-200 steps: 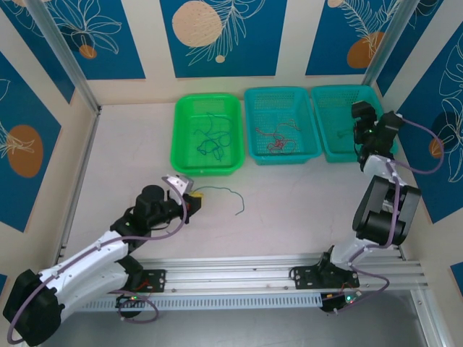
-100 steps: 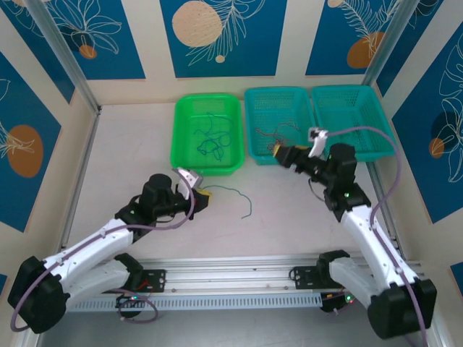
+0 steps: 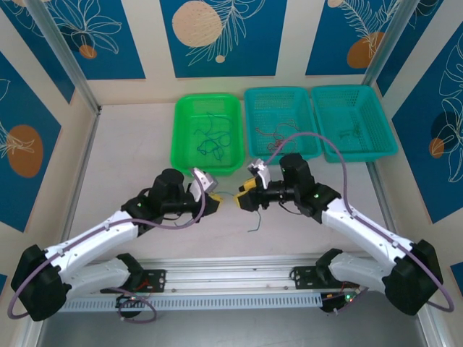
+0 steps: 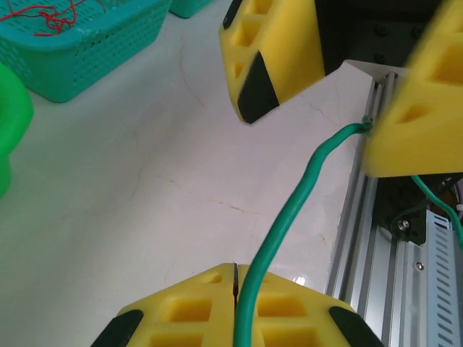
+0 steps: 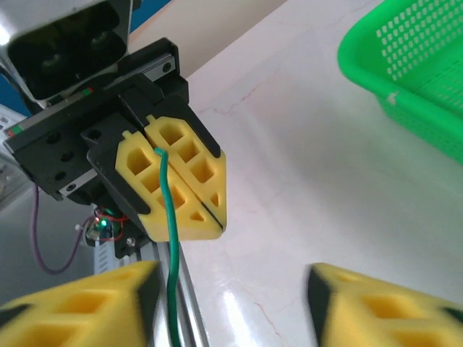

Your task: Untangle the cables

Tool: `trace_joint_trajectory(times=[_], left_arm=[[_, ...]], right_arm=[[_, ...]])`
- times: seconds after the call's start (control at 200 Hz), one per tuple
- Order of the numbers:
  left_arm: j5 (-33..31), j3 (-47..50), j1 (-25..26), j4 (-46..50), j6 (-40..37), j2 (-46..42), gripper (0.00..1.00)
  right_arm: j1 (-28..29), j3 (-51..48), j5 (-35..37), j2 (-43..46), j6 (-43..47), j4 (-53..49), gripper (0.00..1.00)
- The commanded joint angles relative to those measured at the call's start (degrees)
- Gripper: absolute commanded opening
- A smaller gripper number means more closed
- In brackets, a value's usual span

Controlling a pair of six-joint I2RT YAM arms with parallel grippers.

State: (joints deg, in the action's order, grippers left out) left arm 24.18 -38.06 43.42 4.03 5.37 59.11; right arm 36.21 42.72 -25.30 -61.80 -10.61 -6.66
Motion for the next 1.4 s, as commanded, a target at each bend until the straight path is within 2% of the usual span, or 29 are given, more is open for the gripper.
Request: trace_joint_trajectory(times=[0.0, 0.085, 0.18, 0.21, 0.315, 0.35, 0.495, 0.625, 0.795, 0.895, 0.96, 1.01, 1.08, 1.18, 1.255, 1.275, 1.295, 1.31, 1.33, 1.36, 1.395], left_arm=[[-0.1, -2.3, 0.7, 1.2, -1.6, -0.1, 0.00], [-1.4, -2.4, 0.8, 1.5, -1.6, -0.4, 0.00], [-2.0, -2.2, 0.9, 1.2, -1.4, -1.1, 0.00], [-2.3, -2.0, 0.9, 0.9, -1.3, -1.5, 0.09], [-3.9, -1.3, 0.9, 0.4, -1.1, -3.9, 0.48], [-4.8, -1.0, 0.9, 0.2, -0.9, -5.0, 0.58], [-7.4, -0.3, 0.9, 0.8, -0.1, -10.1, 0.85], [-8.7, -0.9, 0.9, 1.7, 1.1, -14.4, 1.00], [-9.0, -1.0, 0.9, 0.8, 2.7, -18.8, 1.00], [-9.8, -0.8, 0.9, 1.1, 2.7, -19.5, 1.00], [-10.4, -0.5, 0.9, 1.3, 2.6, -19.4, 1.00], [-10.5, -0.1, 0.9, 1.2, 2.8, -19.2, 1.00], [-10.4, 0.4, 0.9, 1.0, 2.9, -18.9, 1.00], [-10.8, 1.2, 0.9, 0.4, 3.1, -18.5, 1.00], [-12.1, 1.5, 0.9, 0.8, 3.2, -18.3, 1.00], [-12.5, 1.6, 0.9, 1.0, 3.3, -18.3, 1.00], [-13.2, 1.5, 0.9, 1.5, 3.3, -18.4, 1.00], [-13.6, 1.5, 0.9, 1.9, 3.3, -18.4, 1.00], [-14.6, 1.4, 0.9, 2.6, 3.5, -18.5, 1.00], [-16.1, 1.2, 0.9, 3.7, 3.5, -18.7, 1.00], [-18.1, 1.1, 0.9, 5.2, 3.6, -19.0, 1.00]], right_arm=[[1.1, 2.7, -3.2, -2.3, 0.4, 1.2, 0.34], [1.5, 3.3, -3.7, -3.4, 0.4, 1.2, 0.14], [1.6, 2.9, -3.1, -3.1, -0.2, 2.0, 0.02], [1.6, 2.6, -2.3, -2.6, -0.4, 2.1, 0.00], [1.4, 0.8, 2.8, -0.2, -1.4, 3.4, 0.00], [0.9, 0.1, 4.3, 0.7, -2.1, 4.0, 0.00], [-2.5, -3.3, 10.1, 4.9, -6.6, 7.3, 0.00], [-8.4, -4.9, 16.0, 8.2, -11.7, 8.9, 0.00], [-21.1, -6.1, 21.4, 10.3, -22.8, 12.4, 0.00], [-31.6, -6.6, 26.5, 8.8, -31.4, 15.3, 0.00], [-39.0, -6.4, 27.4, 5.7, -36.8, 18.3, 0.00], [-44.7, -5.3, 27.0, 1.8, -40.0, 21.0, 0.00], [-49.9, -2.6, 28.1, -4.7, -43.8, 23.5, 0.00], [-53.4, 4.0, 30.0, -16.0, -44.8, 24.9, 0.00], [-54.4, 11.0, 29.5, -24.1, -42.9, 21.6, 0.00], [-54.6, 12.6, 29.3, -25.8, -42.4, 20.7, 0.08], [-54.8, 14.1, 28.6, -27.3, -42.2, 20.0, 0.20], [-54.9, 15.0, 28.3, -28.2, -42.1, 19.5, 0.32], [-55.1, 16.2, 28.0, -29.0, -42.1, 18.6, 0.43], [-55.1, 17.4, 28.1, -29.6, -41.9, 17.2, 0.51], [-55.0, 18.1, 27.8, -29.5, -40.9, 16.4, 0.55]])
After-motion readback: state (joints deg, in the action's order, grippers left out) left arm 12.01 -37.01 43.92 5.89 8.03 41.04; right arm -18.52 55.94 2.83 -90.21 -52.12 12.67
